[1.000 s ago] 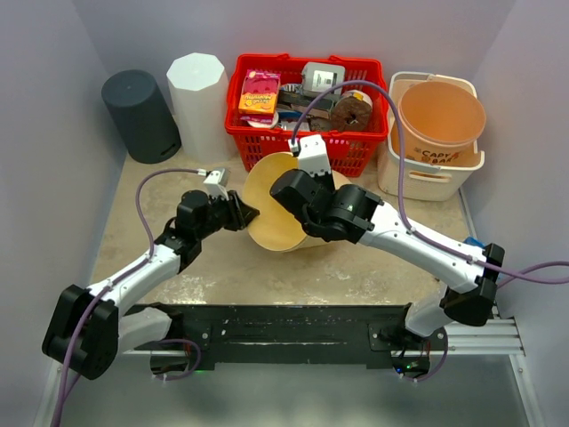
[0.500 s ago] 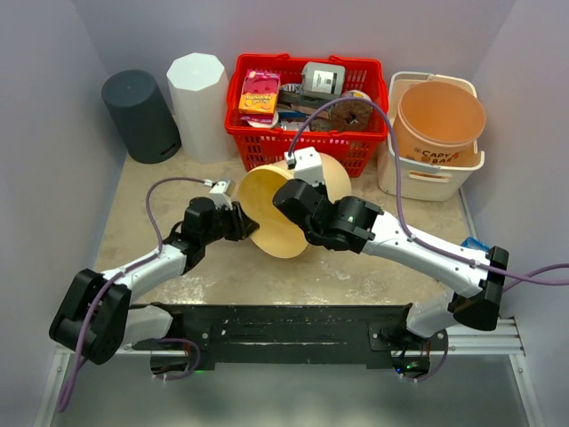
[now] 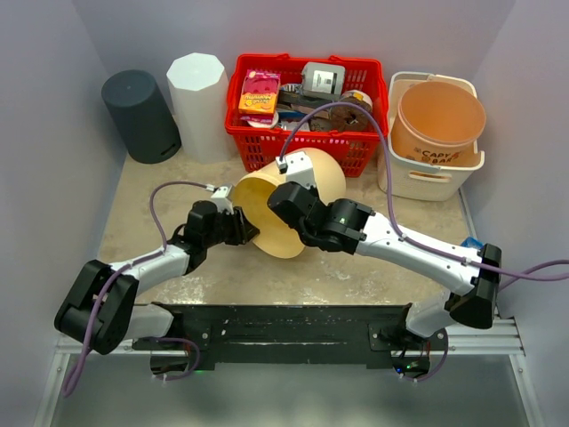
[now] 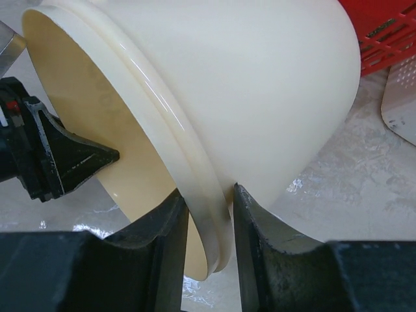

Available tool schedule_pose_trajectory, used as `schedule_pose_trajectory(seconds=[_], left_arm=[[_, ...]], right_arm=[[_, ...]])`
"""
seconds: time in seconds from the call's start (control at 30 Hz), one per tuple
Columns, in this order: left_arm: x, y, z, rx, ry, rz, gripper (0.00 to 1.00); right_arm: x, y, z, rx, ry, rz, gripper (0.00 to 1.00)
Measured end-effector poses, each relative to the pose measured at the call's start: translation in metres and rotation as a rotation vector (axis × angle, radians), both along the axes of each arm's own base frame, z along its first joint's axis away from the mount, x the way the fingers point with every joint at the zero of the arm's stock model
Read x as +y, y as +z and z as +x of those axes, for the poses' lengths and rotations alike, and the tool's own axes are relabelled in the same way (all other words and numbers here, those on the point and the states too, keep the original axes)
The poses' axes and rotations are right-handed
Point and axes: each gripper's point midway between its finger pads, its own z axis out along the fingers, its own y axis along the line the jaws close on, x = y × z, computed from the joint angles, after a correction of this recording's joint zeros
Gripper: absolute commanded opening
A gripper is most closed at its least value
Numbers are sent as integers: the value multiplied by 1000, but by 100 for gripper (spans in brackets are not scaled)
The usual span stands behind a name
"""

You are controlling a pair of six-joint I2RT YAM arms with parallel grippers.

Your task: Turn the large container upside down

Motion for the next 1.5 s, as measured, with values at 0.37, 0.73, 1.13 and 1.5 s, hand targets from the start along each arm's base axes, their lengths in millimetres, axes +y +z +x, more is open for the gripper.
schedule_pose_trajectory(seconds=[0.37,0.73,1.13,1.5], left_arm=[[10,-6,-6,18,29,38,72],[29,42,-14,-110,111,28,80],[66,103,-11,-224,277,86,87],[66,129,-6,-251,287,84,87]], right_arm=[[26,-18,-3,30,61,-21,43],[54,-41,-8,97,134,-4,53],[76,-41,-13,125,226,112,79],[71,17,-28,51,323,314,88]])
